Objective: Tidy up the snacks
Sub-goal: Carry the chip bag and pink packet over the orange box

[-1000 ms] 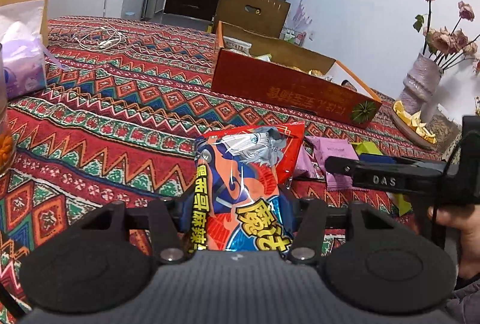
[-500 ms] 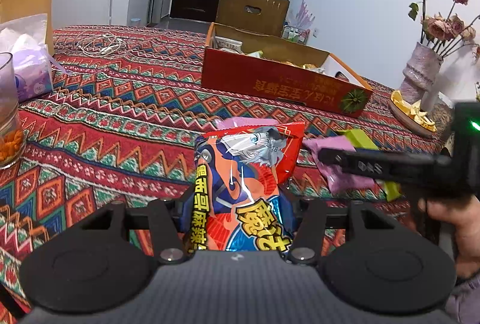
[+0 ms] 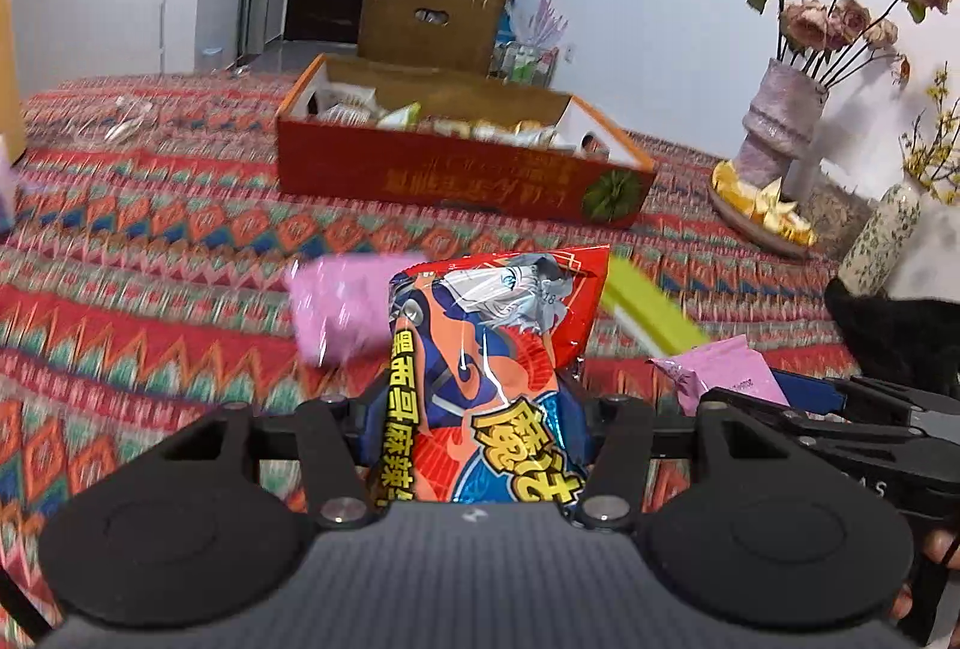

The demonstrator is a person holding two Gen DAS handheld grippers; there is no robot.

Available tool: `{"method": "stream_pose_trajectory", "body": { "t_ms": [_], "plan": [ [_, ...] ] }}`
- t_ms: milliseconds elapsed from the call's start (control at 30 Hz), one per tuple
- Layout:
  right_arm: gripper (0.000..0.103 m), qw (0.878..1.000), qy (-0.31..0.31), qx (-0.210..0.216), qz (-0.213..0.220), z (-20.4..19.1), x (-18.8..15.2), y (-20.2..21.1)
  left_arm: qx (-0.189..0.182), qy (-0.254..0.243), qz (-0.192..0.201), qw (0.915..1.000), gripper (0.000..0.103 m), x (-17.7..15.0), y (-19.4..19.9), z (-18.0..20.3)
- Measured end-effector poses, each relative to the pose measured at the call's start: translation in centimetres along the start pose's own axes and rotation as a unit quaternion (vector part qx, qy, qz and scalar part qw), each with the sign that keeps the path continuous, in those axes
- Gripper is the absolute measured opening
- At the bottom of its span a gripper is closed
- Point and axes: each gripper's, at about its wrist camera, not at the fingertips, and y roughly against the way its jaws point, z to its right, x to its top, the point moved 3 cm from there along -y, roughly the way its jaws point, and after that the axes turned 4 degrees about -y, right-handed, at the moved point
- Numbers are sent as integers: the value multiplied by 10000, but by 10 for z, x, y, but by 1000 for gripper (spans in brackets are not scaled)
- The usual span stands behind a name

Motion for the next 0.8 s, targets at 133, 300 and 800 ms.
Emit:
{"method": "stream_pose_trajectory", "body": {
  "t_ms": [133, 300, 800],
  "plan": [
    [57, 9996, 171, 105, 205, 2, 36, -15, -65, -136, 297, 9994, 54, 44, -16, -4],
    [57, 9982, 344, 314, 368, 4, 104, -60, 136, -247, 516, 9983, 54, 114, -61, -20],
    [57, 9973, 164, -41, -721, 12, 223, -283, 609, -228, -439, 9969, 56, 207, -262, -75]
  ]
}}
